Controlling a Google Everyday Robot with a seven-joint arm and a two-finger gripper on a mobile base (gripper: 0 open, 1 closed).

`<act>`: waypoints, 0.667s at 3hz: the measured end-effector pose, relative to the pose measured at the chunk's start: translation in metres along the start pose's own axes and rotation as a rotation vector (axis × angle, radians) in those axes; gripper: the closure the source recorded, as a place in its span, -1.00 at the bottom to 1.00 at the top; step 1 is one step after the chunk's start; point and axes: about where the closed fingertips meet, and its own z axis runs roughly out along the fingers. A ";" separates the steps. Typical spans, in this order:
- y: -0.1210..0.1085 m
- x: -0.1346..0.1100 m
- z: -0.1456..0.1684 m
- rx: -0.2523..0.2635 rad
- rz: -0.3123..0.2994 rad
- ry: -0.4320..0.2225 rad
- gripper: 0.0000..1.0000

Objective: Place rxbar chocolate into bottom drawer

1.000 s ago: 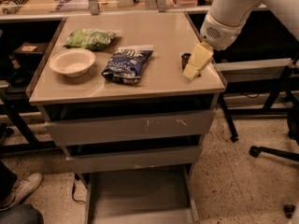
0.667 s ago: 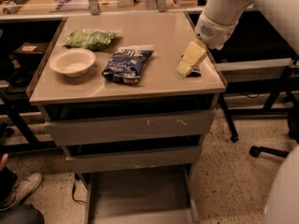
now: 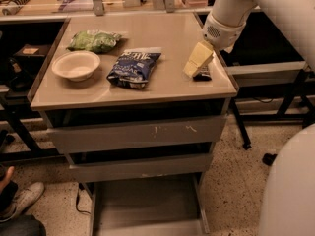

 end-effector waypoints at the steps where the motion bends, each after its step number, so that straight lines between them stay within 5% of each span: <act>1: -0.008 -0.010 0.010 -0.019 0.017 -0.011 -1.00; 2: -0.021 -0.023 0.023 -0.019 0.048 -0.017 -1.00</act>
Offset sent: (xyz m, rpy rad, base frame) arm 0.0554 -0.0005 -0.0211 0.0381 0.0188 -0.0812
